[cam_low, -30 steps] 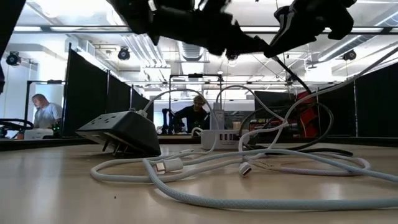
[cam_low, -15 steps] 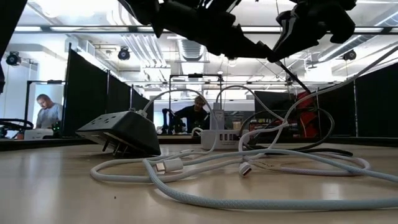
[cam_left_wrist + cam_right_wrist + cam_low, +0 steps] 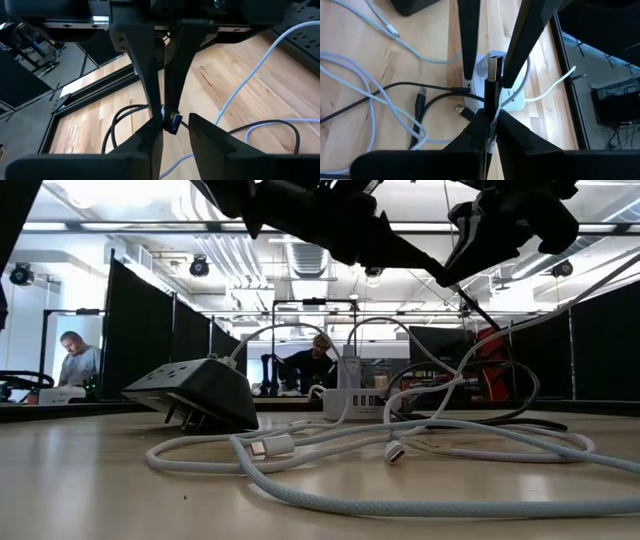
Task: Insert USB
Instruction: Insert the black charger cable into the bottom black outlet extension
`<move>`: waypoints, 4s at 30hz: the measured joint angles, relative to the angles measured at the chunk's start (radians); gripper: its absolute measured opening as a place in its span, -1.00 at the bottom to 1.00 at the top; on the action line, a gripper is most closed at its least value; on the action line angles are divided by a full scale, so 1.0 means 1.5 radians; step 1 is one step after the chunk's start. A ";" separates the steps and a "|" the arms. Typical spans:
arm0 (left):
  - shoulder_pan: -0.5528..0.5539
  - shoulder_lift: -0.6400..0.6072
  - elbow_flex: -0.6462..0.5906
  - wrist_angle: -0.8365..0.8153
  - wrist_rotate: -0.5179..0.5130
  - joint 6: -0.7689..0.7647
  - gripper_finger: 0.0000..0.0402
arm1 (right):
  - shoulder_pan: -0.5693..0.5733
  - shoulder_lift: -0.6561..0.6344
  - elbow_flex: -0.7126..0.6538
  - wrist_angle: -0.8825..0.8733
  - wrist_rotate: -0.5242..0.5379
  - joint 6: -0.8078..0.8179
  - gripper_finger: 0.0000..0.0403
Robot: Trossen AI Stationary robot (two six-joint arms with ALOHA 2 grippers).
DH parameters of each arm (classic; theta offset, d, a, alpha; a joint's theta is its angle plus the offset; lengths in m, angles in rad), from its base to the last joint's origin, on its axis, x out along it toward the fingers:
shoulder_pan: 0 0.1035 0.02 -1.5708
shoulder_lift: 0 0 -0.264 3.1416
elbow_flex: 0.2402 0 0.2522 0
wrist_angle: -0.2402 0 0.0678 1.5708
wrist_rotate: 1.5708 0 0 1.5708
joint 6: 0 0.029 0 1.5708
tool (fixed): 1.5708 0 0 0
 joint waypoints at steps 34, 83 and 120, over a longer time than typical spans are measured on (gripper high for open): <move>-0.001 -0.002 0.000 -0.005 -0.034 0.019 -0.97 | 0.071 -0.007 -0.017 -0.055 0.063 0.019 -0.18; -0.005 -0.017 -0.001 0.108 0.080 0.053 -0.98 | 0.033 -0.331 -0.462 0.750 -0.124 -0.212 0.07; -0.004 -0.027 -0.001 0.093 0.063 0.078 -0.99 | 0.069 -0.193 -0.347 0.695 -0.028 -0.297 -0.47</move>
